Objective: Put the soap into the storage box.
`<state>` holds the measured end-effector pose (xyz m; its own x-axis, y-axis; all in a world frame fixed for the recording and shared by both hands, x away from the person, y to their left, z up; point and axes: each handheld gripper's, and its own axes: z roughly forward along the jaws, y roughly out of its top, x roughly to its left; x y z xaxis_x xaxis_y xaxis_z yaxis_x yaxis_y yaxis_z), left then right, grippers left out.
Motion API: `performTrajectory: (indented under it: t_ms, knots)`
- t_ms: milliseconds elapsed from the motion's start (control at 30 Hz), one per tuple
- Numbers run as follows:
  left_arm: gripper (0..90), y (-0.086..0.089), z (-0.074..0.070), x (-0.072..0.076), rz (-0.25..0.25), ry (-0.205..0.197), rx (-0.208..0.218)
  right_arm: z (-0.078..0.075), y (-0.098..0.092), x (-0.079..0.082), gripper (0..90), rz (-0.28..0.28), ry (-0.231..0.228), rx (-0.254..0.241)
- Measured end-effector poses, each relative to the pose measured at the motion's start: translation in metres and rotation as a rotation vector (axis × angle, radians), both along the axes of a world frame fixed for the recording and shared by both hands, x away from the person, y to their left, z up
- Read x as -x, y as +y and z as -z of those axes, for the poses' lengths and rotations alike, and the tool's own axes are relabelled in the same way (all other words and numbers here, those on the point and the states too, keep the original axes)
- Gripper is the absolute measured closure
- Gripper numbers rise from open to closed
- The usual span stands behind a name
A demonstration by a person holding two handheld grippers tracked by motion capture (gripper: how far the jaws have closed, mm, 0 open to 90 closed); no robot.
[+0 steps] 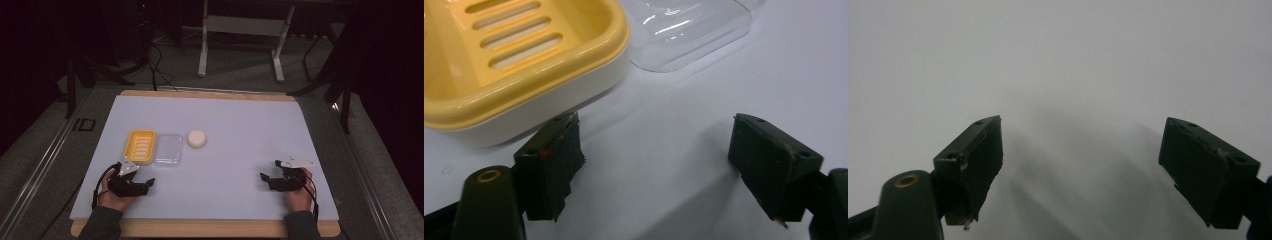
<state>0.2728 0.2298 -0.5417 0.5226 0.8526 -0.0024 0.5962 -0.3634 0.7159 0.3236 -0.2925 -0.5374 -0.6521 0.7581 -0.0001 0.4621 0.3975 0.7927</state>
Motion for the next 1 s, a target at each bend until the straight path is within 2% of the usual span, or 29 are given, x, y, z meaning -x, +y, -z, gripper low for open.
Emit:
performTrajectory:
  t_ms: [167,233,267,333,367,400,433,467,667,833,1000]
  knots:
    - [29.5,-0.003,-0.003,-0.001,0.034,0.005,-0.019,0.000,0.003,0.001,17.3,-0.004,-0.007,0.029]
    - [31.7,-0.006,-0.006,-0.004,0.075,0.015,-0.027,0.001,0.005,0.002,17.4,-0.014,-0.018,0.051]
    - [32.1,-0.006,-0.006,-0.004,0.075,0.015,-0.027,0.001,0.005,0.002,17.4,-0.014,-0.018,0.051]
    - [32.2,-0.010,-0.007,-0.005,0.094,0.015,-0.065,0.001,0.007,0.003,17.6,-0.021,-0.022,0.060]
    - [32.7,-0.012,-0.010,-0.006,0.122,0.020,-0.086,0.001,0.008,0.004,17.6,-0.028,-0.025,0.068]
    - [32.7,-0.012,-0.010,-0.006,0.122,0.020,-0.086,0.001,0.008,0.004,17.6,-0.028,-0.025,0.068]
    - [32.8,-0.014,-0.011,-0.005,0.154,0.024,-0.094,0.001,0.008,0.004,17.7,-0.033,-0.026,0.073]
    - [32.9,-0.014,-0.011,-0.005,0.154,0.024,-0.094,0.001,0.008,0.004,17.7,-0.033,-0.026,0.073]
    - [32.7,-0.012,-0.023,-0.007,0.227,0.004,-0.079,0.001,0.007,0.004,17.7,-0.024,-0.031,0.069]
    - [32.4,-0.011,-0.039,-0.012,0.267,-0.018,-0.081,0.001,0.007,0.004,17.7,-0.022,-0.029,0.067]
    - [32.6,-0.017,-0.056,-0.018,0.309,-0.044,-0.095,0.001,0.008,0.004,17.7,-0.030,-0.032,0.074]
